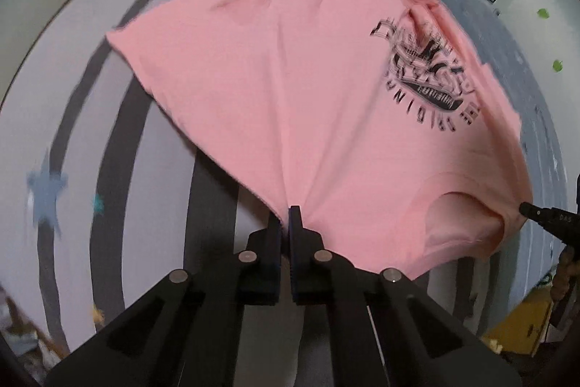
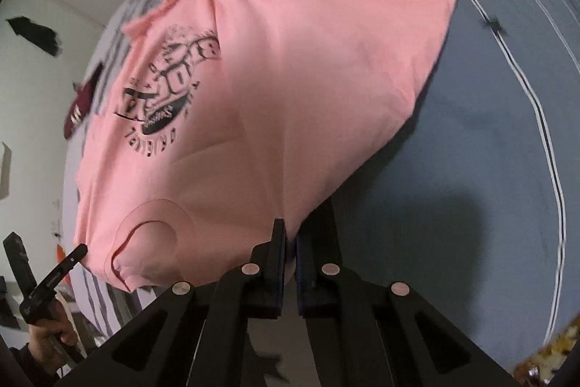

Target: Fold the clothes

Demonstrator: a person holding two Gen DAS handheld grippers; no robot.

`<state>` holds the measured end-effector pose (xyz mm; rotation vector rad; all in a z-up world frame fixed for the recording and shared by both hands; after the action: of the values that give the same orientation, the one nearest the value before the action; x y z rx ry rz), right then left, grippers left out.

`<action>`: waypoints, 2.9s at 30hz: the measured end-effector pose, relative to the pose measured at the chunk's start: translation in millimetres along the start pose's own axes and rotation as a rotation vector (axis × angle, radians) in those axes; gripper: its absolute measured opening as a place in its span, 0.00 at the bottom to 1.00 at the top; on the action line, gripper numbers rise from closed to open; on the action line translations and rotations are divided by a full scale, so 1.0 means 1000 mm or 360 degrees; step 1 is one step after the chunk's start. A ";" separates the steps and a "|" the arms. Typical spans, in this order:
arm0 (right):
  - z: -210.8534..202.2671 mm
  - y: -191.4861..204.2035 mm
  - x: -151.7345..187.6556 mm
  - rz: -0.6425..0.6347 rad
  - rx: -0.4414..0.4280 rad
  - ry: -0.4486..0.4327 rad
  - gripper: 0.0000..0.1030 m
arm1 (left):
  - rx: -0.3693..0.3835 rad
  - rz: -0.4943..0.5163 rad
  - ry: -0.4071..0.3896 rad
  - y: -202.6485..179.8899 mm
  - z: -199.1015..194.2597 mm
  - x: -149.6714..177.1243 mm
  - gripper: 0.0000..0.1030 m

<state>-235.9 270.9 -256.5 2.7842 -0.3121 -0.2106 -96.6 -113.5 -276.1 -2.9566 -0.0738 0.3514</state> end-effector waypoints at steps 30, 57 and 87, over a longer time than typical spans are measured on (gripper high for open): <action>0.091 0.132 -0.280 -0.0809 0.0436 -0.0433 0.42 | -0.0110 0.0285 -0.0214 -0.017 0.132 -0.322 0.47; 0.087 0.036 -0.351 -0.0484 0.0530 -0.0444 0.22 | -0.0192 0.0362 -0.0316 0.021 0.117 -0.372 0.41; 0.121 0.185 -0.403 -0.0949 0.0113 -0.0530 0.04 | -0.0154 0.0385 -0.0438 -0.018 0.159 -0.486 0.03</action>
<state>-682.2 159.2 -262.9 2.8262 0.4571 -0.8175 -606.7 -104.2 -314.5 -2.9952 0.2427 0.8072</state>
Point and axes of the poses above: each gripper's, at about its wrist camera, not at the fingertips, and z roughly the way its jaws point, y to its left, x to its underside, the point moved 3 cm from there along z, roughly the way its jaws point, and after that the axes turned 2 degrees about y, right-handed, at the moved point
